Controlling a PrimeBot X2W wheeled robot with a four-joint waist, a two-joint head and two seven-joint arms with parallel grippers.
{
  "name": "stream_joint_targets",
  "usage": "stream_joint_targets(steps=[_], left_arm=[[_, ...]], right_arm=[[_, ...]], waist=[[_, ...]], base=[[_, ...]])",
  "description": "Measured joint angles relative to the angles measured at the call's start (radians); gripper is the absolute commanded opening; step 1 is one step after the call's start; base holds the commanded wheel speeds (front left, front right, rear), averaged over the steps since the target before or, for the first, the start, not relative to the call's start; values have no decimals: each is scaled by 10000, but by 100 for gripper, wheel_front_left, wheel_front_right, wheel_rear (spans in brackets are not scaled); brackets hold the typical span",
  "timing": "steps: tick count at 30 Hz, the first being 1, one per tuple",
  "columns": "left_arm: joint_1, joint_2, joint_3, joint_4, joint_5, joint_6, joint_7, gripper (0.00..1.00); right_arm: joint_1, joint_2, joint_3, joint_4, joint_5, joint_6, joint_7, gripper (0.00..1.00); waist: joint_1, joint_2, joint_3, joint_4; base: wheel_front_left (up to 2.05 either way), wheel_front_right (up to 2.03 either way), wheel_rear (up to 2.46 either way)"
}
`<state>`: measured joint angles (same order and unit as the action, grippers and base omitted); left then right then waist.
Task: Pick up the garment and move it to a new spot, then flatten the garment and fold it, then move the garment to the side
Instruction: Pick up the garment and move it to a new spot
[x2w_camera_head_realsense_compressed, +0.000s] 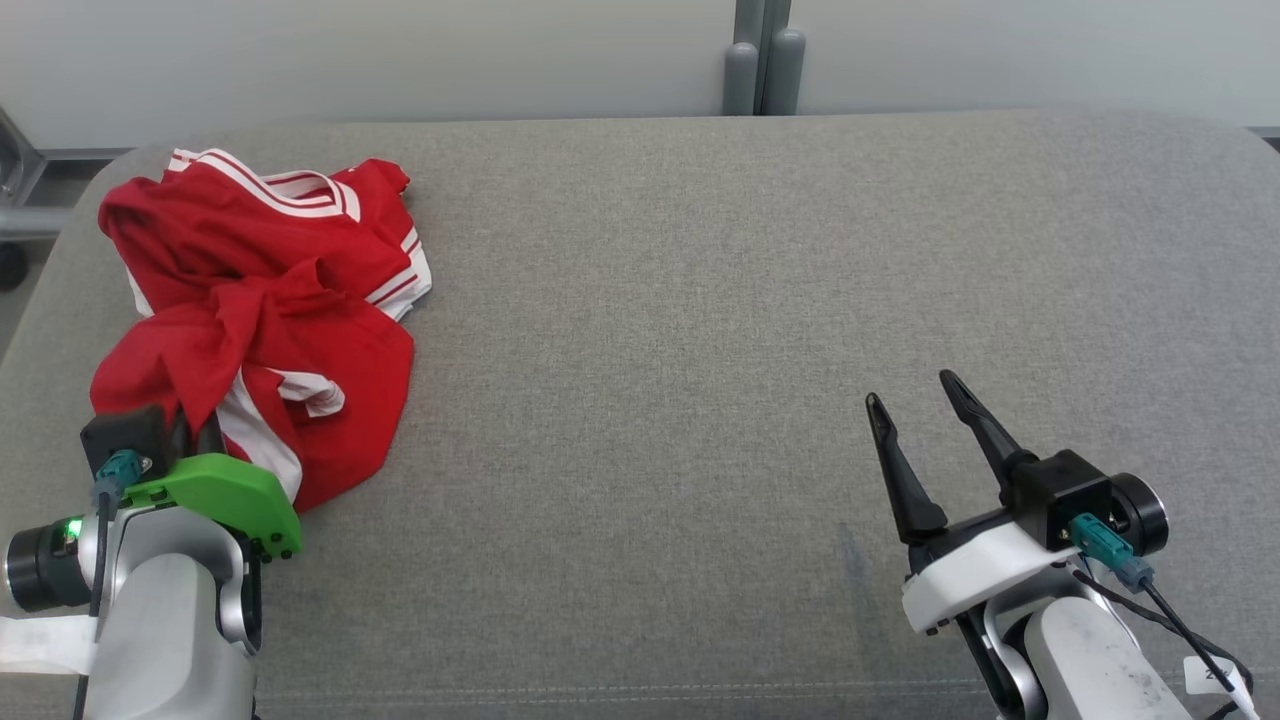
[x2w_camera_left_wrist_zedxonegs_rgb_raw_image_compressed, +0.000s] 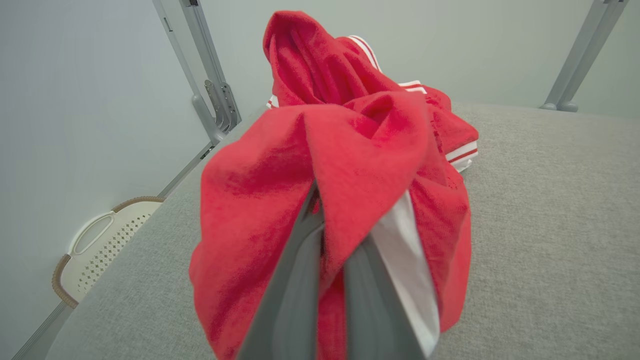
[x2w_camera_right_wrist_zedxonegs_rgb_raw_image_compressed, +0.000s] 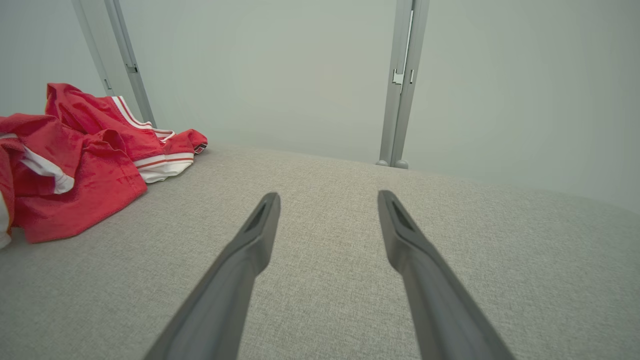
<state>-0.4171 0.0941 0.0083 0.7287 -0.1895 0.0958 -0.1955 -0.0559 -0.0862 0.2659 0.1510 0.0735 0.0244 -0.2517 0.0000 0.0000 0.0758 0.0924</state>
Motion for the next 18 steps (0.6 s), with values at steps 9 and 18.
stream_joint_targets(steps=[9, 18], left_arm=[[2, -194, -497, -1415, 0, -640, -384, 0], [-34, -545, -1221, -3175, -132, -1191, -476, 0]], right_arm=[[274, 105, 8, 148, 199, -86, 0, 100], [293, 161, 113, 167, 245, -84, 0, 100]], waist=[[0, 0, -607, 13], [0, 0, -853, -380]], base=[[0, 0, 0], [0, 0, 0]])
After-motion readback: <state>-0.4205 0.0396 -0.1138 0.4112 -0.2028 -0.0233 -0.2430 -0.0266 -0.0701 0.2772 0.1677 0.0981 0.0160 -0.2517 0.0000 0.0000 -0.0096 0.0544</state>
